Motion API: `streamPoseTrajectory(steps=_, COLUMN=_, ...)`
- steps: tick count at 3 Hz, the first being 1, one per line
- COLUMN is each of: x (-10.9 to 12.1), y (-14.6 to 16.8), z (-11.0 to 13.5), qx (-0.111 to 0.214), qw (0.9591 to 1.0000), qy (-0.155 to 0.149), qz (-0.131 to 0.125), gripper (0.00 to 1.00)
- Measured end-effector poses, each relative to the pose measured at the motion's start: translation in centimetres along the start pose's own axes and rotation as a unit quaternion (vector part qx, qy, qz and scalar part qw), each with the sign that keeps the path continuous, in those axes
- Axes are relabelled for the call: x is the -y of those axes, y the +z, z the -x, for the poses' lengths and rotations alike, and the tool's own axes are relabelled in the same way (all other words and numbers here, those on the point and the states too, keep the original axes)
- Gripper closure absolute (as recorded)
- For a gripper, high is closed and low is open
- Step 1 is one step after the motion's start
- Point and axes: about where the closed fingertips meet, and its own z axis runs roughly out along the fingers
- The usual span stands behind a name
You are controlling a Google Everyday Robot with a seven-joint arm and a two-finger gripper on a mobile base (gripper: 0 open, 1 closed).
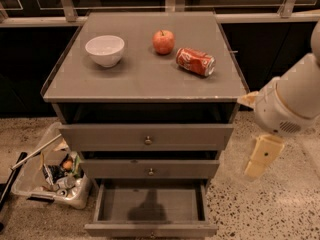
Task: Close bottom drawer
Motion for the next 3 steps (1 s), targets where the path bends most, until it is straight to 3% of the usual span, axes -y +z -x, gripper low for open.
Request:
streamPoseTrajectory(steps=1, x=-1.8, y=3.6, z=-0.5, qx=0.021, qw=0.9997, qy=-0.008, qz=-0.004, gripper=0.17)
streamPoseTrajectory(steps=2, x=-3.6, y=8.9, z=-1.9, qx=0.018, qw=0.9996, qy=-0.007, qz=0.019, gripper=0.41)
streamPoseTrajectory(steps=3, x=-3.9, y=9.2, z=-2.1, qx=0.017, qw=0.9996, qy=-0.006, qz=0.021, gripper=0.64)
